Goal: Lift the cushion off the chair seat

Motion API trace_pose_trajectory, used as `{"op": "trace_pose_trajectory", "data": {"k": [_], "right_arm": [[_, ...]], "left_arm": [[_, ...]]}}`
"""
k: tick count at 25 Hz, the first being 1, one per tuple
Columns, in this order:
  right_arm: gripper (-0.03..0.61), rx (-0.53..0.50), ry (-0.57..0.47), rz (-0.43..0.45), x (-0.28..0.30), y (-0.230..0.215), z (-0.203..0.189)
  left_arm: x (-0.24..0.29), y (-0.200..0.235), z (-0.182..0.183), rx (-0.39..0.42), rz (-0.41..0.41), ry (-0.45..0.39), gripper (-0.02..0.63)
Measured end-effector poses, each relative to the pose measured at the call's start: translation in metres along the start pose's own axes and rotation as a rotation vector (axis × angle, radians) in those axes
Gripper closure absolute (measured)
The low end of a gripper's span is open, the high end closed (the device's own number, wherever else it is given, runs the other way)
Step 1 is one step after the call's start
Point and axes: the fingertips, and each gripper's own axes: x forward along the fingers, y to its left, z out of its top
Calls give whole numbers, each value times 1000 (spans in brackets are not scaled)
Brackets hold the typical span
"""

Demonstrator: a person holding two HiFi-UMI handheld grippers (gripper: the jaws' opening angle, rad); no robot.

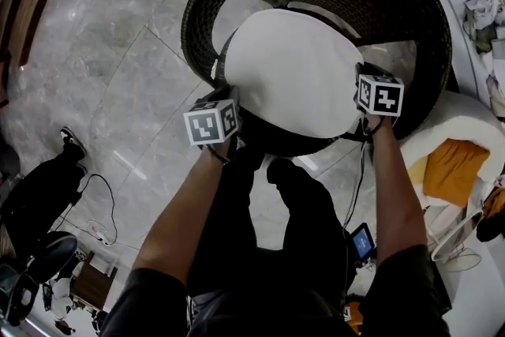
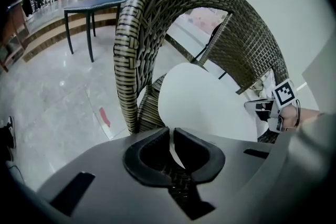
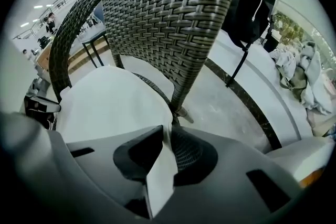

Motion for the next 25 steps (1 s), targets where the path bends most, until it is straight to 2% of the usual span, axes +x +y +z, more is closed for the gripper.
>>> {"op": "trace_pose_trajectory", "data": {"k": [11, 17, 25], "right_arm": [[531, 38, -74, 11, -43, 7, 12], [531, 56, -157, 15, -106, 12, 35], [531, 72, -300, 23, -216, 18, 69]], "left_arm": [[-37, -13, 8, 28, 13, -49, 588], [-95, -31, 35, 37, 25, -125, 589], [-193, -66, 77, 98, 29, -251, 589]]}}
